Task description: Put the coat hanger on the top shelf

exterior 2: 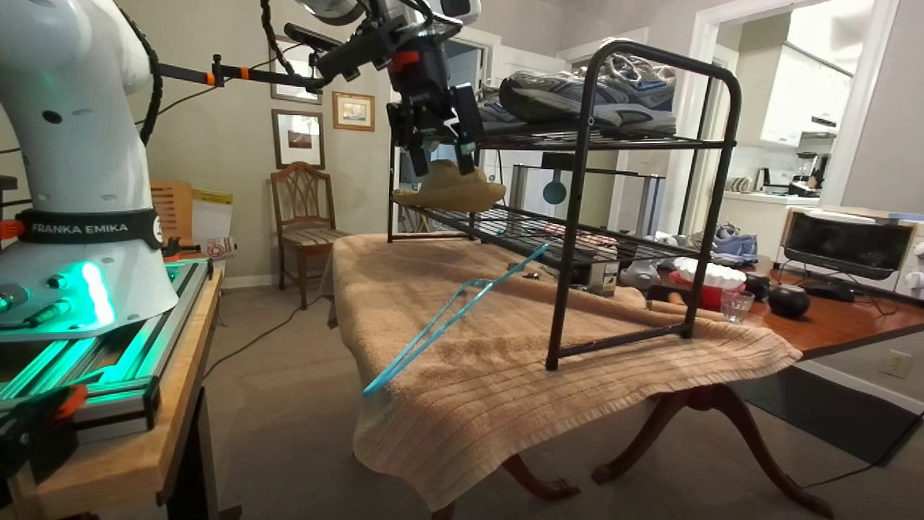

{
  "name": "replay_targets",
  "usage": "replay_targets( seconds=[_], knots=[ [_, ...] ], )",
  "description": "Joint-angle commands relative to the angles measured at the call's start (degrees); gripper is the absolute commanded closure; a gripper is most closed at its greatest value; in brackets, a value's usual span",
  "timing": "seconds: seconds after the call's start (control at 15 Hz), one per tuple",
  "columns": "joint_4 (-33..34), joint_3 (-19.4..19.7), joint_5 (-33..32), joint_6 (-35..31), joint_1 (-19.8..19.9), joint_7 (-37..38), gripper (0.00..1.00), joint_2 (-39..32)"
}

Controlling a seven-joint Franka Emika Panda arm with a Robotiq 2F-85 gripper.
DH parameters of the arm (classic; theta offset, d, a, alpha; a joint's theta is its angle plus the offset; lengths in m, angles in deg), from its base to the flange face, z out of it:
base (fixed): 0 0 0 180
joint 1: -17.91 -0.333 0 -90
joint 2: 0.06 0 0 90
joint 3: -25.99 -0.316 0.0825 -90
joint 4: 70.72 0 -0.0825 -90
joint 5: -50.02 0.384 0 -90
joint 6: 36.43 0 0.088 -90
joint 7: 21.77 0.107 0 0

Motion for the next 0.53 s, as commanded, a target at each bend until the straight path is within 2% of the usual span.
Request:
replay_targets(
  seconds=[0.0, 0.2, 0.47],
  knots=[
    [0.01, 2.44, 2.13, -5.37, -0.25, -5.44, 0.0, -6.93],
    [0.0, 2.92, 3.55, -7.7, 0.28, -7.66, 0.0, -12.18],
    [0.0, 1.67, 4.83, -11.85, 2.09, -7.69, 0.0, -18.59]
  ],
)
